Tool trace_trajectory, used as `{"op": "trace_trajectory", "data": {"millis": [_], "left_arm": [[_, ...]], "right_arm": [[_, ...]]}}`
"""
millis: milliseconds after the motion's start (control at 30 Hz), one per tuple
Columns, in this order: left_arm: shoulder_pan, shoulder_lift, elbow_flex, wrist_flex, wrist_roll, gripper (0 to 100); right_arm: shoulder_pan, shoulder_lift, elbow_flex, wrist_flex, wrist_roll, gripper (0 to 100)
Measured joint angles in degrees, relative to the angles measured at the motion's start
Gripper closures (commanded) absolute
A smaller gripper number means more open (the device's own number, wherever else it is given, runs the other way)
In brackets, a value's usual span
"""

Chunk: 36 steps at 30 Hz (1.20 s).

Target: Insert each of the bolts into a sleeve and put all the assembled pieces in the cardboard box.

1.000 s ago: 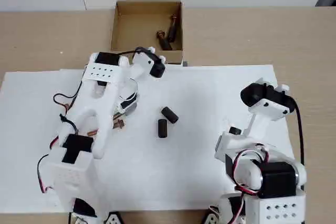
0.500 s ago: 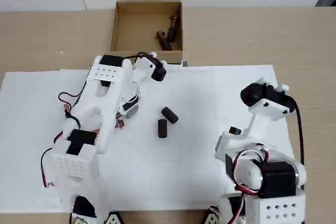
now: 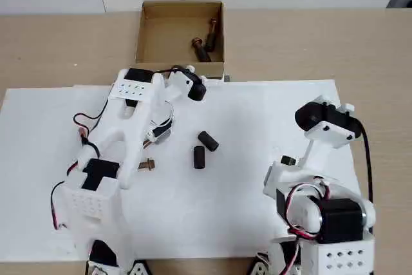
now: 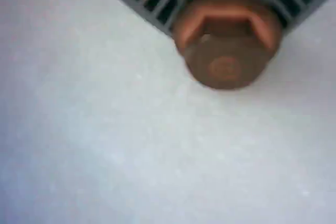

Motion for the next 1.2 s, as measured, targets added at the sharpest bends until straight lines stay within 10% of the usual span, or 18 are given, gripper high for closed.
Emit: {"op": "trace_trajectory", "data": {"millis": [1200], "left_arm": [[2.55,-69.36,13.01,5.8,24.53,100]], "right_arm": [[0.18,-17.41,-1.41,-6.95,18.11,99.5]]}}
